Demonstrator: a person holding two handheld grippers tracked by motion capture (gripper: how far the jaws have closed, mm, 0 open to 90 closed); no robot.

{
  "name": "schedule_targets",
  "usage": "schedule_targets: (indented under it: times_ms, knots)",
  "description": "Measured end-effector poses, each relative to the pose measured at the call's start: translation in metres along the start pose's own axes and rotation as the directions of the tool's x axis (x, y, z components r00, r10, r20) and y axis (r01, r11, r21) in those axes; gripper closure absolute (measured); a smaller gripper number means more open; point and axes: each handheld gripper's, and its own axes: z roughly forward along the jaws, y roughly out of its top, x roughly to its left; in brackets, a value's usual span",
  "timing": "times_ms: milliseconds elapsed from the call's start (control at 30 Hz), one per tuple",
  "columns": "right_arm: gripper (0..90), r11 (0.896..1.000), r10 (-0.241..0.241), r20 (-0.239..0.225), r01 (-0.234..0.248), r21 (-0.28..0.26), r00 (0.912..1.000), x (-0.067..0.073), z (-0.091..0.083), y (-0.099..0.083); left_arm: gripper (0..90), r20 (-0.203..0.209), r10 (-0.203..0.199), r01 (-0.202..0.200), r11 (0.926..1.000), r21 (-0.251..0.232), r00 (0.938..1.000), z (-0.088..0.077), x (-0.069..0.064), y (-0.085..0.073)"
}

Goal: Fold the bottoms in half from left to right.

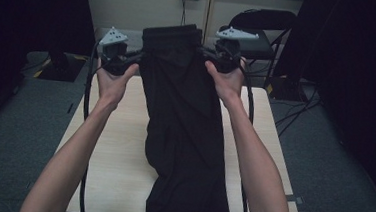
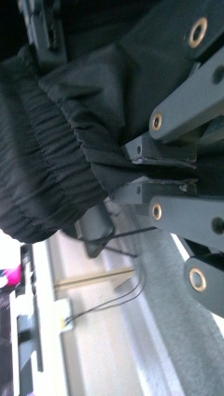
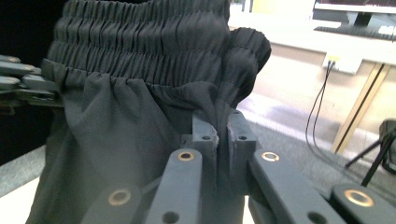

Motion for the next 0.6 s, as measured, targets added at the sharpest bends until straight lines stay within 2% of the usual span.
schedule_targets:
  times_ms: [67, 167, 233, 300, 367, 433, 533, 600]
  knots:
    - [84.7, 1.0, 0.014, -0.007, -0.014, 0.016, 0.9999, -0.002, -0.005, -0.019, 83.7, 0.036, 0.018, -0.019, 0.9994, 0.029, 0.9992, 0.0, -0.011, -0.016]
    - [84.7, 0.999, 0.027, -0.034, -0.026, 0.042, 0.999, -0.003, -0.017, -0.049, 83.7, 0.086, -0.004, -0.001, 0.9984, 0.057, 0.9963, -0.002, -0.023, -0.038]
    - [84.7, 0.997, 0.042, -0.048, -0.039, 0.071, 0.998, -0.001, -0.027, -0.068, 83.6, 0.118, 0.003, -0.012, 0.9971, 0.075, 0.9931, -0.006, -0.035, -0.05]
    - [84.6, 0.995, 0.056, -0.066, -0.051, 0.082, 0.9963, 0.002, -0.039, -0.084, 83.6, 0.154, 0.005, -0.017, 0.9971, 0.074, 0.988, -0.013, -0.046, -0.061]
    - [84.6, 0.994, 0.082, -0.095, -0.073, 0.087, 0.9921, 0.007, -0.054, -0.102, 83.6, 0.18, -0.002, -0.014, 0.9958, 0.09, 0.9837, -0.02, -0.056, -0.073]
    - [84.6, 0.991, 0.08, -0.101, -0.069, 0.113, 0.9917, 0.014, -0.065, -0.116, 83.6, 0.2, 0.01, -0.034, 0.9926, 0.117, 0.9797, -0.026, -0.066, -0.085]
    - [84.5, 0.987, 0.096, -0.126, -0.078, 0.143, 0.9874, 0.026, -0.084, -0.139, 83.5, 0.239, -0.038, 0.002, 0.9887, 0.15, 0.9702, -0.037, -0.081, -0.107]
    - [84.5, 0.985, 0.094, -0.14, -0.071, 0.159, 0.9857, 0.033, -0.098, -0.15, 83.5, 0.269, -0.025, -0.019, 0.987, 0.159, 0.9628, -0.046, -0.092, -0.117]
